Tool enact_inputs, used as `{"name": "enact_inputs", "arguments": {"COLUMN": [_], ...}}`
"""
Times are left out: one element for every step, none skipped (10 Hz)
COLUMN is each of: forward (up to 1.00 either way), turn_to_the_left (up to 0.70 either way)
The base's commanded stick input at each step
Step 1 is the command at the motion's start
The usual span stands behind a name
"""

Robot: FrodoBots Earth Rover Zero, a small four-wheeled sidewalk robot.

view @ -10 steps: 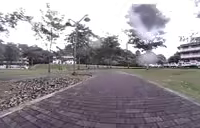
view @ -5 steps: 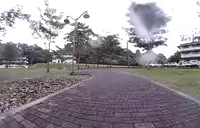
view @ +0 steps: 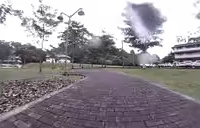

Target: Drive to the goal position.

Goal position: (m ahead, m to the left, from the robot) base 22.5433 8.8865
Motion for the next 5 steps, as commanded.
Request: {"name": "enact_inputs", "arguments": {"forward": [0.70, 0.70, 0.70, 0.70, 0.70], "turn_to_the_left": [0.00, 0.00, 0.00, 0.00, 0.00]}}
